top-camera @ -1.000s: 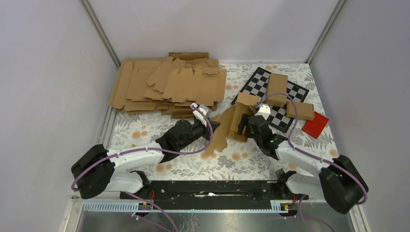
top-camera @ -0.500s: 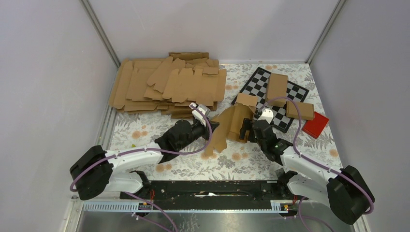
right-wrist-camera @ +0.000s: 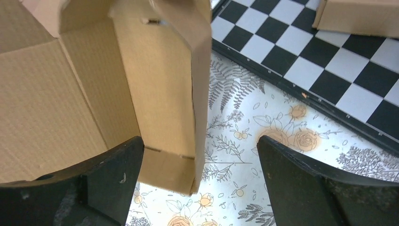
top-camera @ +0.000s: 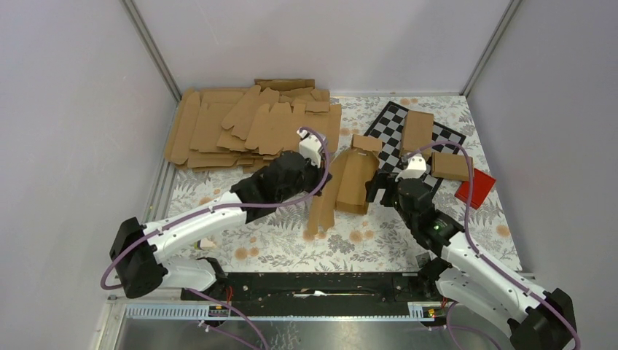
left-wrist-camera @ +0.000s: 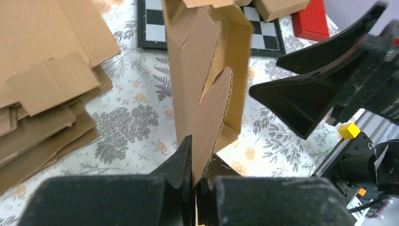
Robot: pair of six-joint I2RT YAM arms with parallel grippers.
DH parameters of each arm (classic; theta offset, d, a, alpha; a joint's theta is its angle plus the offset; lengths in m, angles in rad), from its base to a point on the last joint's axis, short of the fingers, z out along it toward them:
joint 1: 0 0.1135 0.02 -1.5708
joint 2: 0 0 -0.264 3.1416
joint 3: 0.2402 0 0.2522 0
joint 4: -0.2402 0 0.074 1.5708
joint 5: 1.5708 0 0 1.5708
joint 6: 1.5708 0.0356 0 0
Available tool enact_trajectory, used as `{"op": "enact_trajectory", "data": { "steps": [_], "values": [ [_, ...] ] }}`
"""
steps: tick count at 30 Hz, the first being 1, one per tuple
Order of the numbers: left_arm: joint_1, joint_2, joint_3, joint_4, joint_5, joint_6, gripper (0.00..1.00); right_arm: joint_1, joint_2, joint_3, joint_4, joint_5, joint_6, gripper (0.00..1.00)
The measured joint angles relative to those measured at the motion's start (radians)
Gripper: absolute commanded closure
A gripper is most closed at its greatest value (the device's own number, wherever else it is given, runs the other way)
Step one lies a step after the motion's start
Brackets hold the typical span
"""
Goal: Fold the paper box
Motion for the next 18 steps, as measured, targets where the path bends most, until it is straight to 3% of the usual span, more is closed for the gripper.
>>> {"op": "enact_trajectory", "data": {
  "steps": [10,18],
  "values": [
    [0.075,0.091,0.282,-0.474,0.138,-0.012,1.00,-0.002,0.039,0.196,-0.150,-0.035,-0.074,0.01],
    [0.120,0.165,0.379,-0.752,0.221,0.002,1.00,-0.091,0.277,0.361,-0.224,-0.297,-0.062,0.03]
  ]
}}
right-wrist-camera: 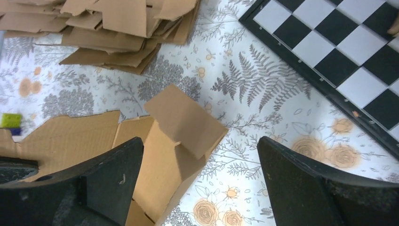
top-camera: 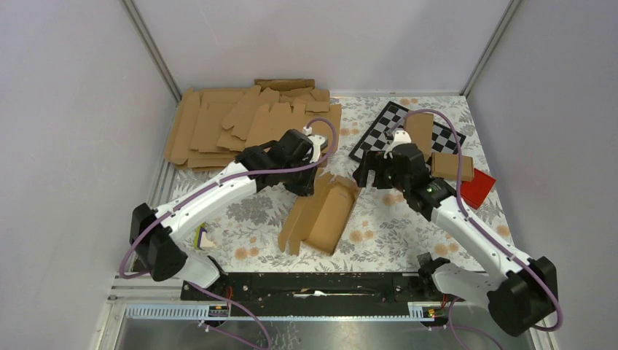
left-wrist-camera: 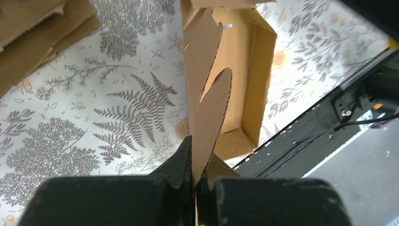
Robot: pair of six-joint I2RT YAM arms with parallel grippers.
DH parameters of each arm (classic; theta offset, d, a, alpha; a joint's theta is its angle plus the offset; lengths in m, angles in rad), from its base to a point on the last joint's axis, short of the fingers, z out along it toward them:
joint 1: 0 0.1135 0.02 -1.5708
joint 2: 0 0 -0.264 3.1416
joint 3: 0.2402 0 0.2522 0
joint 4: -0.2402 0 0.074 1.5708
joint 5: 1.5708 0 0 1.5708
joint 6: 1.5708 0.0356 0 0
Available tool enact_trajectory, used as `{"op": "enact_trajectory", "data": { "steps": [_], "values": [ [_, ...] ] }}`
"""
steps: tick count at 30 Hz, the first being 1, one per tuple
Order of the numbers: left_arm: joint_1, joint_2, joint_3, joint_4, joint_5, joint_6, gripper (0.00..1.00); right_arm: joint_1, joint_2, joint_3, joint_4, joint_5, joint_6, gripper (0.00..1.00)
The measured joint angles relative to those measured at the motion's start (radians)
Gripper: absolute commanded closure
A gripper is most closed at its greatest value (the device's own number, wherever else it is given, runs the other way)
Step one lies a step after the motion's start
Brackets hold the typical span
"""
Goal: Fold the paper box
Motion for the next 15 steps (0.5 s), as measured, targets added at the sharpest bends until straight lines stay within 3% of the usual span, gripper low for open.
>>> {"op": "enact_trajectory", "data": {
  "steps": [6,15],
  "values": [
    [0.006,0.089,0.037,-0.105,0.002,0.037,1.00,-0.200,0.097,-0.089,0.109,-0.298,0.077,0.04],
    [0.008,0.158,0.043,-0.159,0.019,0.077,1.00,-0.268,0.250,-0.199,0.306,-0.535,0.220,0.08]
  ]
}}
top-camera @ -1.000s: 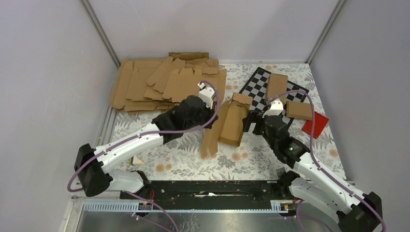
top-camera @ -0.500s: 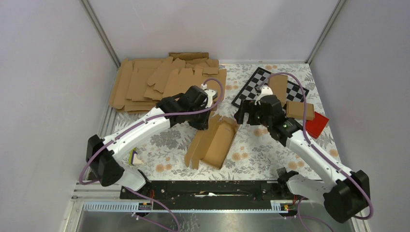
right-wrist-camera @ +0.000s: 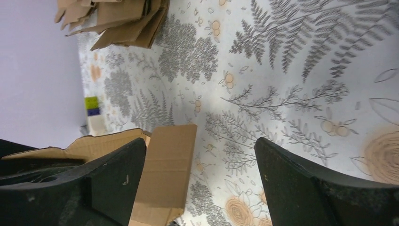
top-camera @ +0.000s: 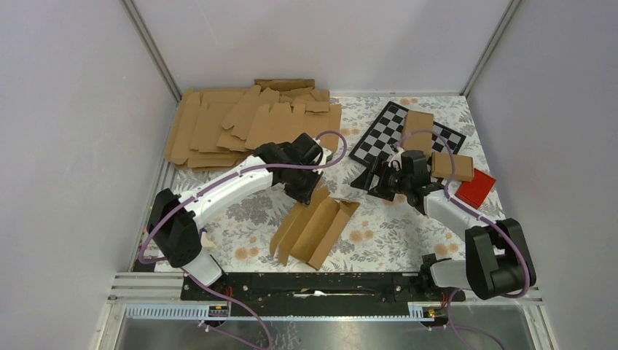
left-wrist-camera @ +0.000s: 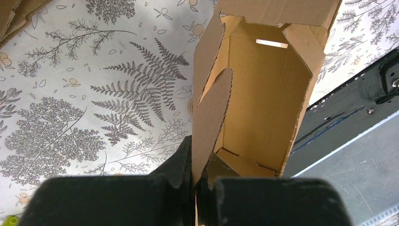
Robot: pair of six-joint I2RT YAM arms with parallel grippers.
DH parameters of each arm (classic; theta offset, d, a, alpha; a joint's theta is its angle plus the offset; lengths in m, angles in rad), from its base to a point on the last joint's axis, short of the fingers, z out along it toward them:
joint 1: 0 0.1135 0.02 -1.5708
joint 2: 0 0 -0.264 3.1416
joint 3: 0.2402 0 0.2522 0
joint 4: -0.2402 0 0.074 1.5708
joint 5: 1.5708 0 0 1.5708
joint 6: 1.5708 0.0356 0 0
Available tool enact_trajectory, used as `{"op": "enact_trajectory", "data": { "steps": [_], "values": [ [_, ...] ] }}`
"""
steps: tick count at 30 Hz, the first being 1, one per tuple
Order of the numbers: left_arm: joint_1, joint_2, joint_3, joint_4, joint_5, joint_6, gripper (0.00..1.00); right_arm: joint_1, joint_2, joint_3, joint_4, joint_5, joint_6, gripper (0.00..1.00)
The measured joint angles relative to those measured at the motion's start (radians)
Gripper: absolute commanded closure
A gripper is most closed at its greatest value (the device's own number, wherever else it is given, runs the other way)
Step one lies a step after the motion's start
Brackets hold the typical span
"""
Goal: Fold the paper box
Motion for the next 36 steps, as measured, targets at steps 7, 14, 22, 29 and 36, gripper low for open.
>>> {"op": "enact_trajectory", "data": {
  "steps": [7,14,22,29,36],
  "values": [
    [0.009,0.000,0.018,0.001,0.034,0.001,1.00,-0.013,0.116,-0.060,0.220,-0.198,0.167,0.14],
    [0.022,-0.004,0.039,-0.001,0.081,-0.004,1.00,-0.013,0.151,-0.139,0.404,-0.345,0.307,0.20],
    [0.025,-0.004,0.080,-0.023,0.114,-0.017,1.00,-0.013,0.079,-0.139,0.422,-0.389,0.315,0.23],
    [0.029,-0.004,0.085,-0.033,0.136,-0.029,1.00,-0.010,0.043,-0.134,0.352,-0.407,0.255,0.25],
    [0.031,-0.004,0.091,-0.046,0.146,-0.037,1.00,0.047,0.015,-0.059,0.195,-0.400,0.115,0.25]
  ]
}}
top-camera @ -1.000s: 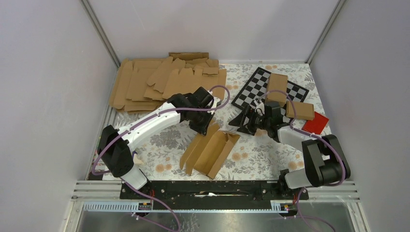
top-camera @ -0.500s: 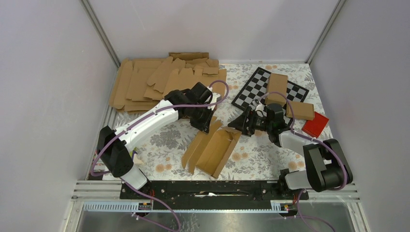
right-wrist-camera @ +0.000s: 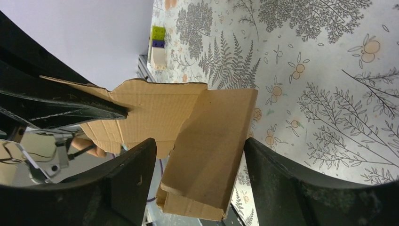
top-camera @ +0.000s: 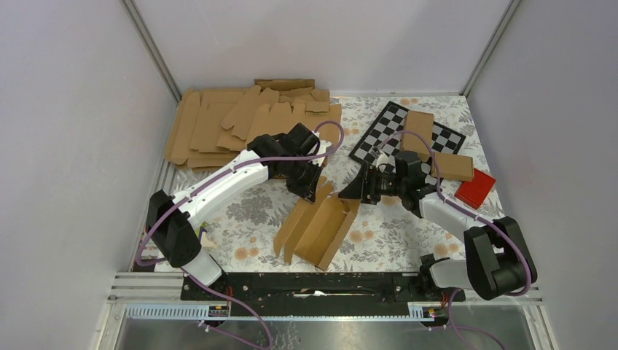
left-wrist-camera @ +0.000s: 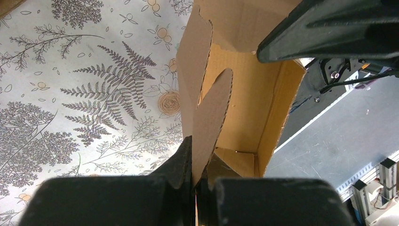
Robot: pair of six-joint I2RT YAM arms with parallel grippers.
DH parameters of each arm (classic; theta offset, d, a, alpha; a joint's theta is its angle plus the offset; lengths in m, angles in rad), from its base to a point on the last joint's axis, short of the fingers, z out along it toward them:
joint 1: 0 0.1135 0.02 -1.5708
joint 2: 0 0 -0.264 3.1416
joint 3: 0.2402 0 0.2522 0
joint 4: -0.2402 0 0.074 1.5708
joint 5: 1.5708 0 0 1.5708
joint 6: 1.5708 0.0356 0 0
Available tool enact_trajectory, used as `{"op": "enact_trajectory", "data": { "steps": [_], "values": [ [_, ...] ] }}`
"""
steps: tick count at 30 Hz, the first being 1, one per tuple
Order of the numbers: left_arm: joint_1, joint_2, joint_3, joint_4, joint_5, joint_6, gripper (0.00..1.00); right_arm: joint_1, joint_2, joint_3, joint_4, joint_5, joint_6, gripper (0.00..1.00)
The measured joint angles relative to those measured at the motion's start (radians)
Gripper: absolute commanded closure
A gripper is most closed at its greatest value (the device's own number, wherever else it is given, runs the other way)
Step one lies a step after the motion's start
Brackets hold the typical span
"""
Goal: Fold the paper box
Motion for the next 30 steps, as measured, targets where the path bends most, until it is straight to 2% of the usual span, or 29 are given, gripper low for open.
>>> {"op": "enact_trajectory", "data": {
  "steps": [9,21,30],
  "values": [
    [0.004,0.000,0.003,0.004,0.008,-0.008,1.00,0.073,-0.004,0.077,-0.187,0.063,-0.180,0.24],
    [0.025,0.011,0.003,0.014,0.039,-0.012,1.00,0.148,-0.003,0.141,-0.387,0.175,-0.352,0.42],
    [0.030,0.021,0.003,0.018,0.064,-0.012,1.00,0.235,-0.003,0.161,-0.455,0.342,-0.425,0.44]
  ]
}}
